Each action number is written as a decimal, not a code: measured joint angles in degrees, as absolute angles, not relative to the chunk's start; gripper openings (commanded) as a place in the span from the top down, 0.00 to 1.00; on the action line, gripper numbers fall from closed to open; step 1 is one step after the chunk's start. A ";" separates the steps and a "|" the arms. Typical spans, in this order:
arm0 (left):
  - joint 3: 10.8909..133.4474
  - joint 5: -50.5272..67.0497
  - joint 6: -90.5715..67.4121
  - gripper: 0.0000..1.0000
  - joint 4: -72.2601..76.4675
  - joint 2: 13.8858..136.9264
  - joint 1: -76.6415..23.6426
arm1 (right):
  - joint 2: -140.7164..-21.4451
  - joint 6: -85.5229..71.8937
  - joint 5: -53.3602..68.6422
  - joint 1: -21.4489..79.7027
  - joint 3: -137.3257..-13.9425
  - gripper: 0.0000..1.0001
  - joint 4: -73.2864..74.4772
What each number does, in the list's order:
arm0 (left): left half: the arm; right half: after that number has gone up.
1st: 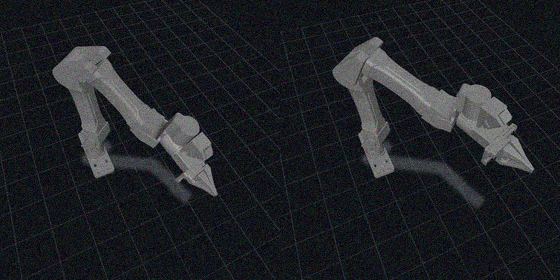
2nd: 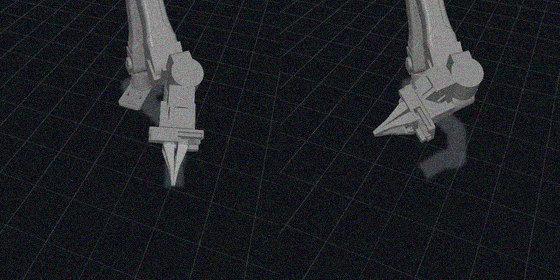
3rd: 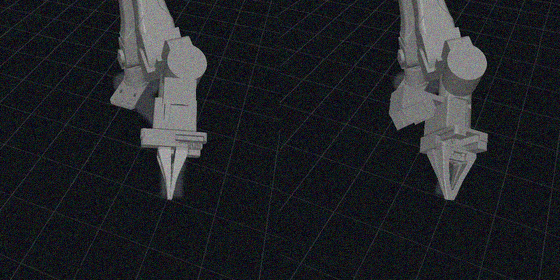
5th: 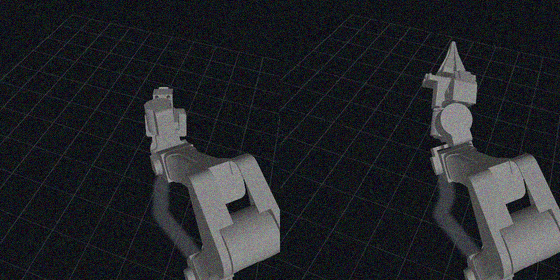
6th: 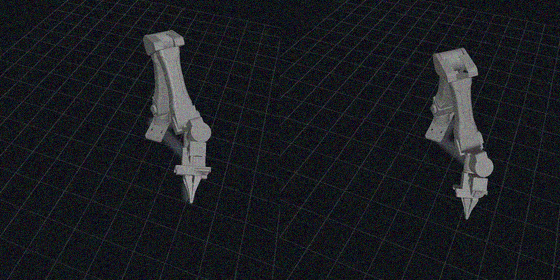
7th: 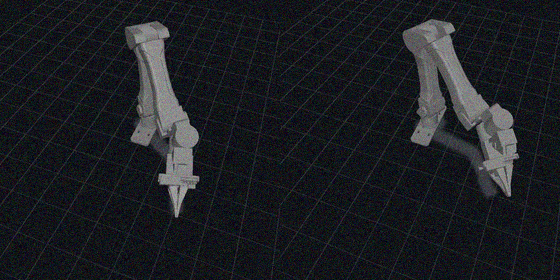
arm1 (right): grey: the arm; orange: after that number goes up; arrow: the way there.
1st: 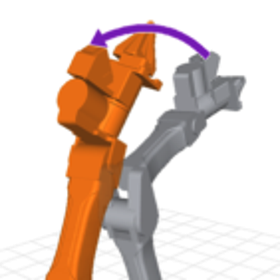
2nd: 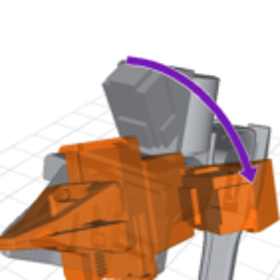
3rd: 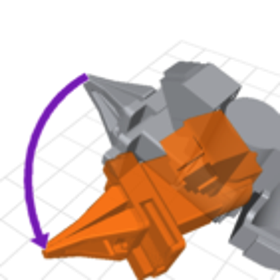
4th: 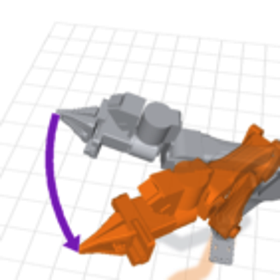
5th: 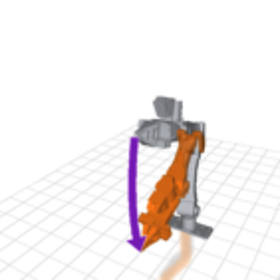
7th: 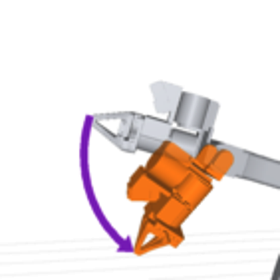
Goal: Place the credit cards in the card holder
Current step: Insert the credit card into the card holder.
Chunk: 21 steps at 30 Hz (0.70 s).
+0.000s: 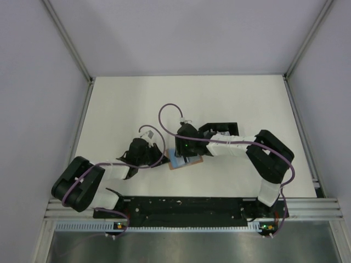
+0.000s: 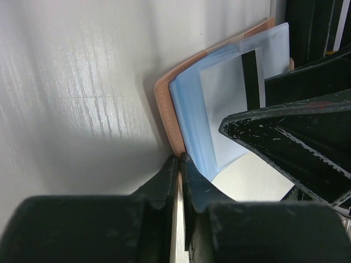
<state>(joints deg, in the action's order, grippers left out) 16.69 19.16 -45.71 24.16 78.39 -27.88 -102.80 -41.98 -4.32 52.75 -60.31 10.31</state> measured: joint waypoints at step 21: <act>17.10 18.65 -44.34 1.00 23.66 78.48 -28.18 | -98.28 -41.54 -4.51 51.09 -57.34 0.42 11.70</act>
<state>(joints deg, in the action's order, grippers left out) 17.10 18.65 -44.34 23.66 78.48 -28.18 -98.28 -41.54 -4.51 51.09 -57.34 11.70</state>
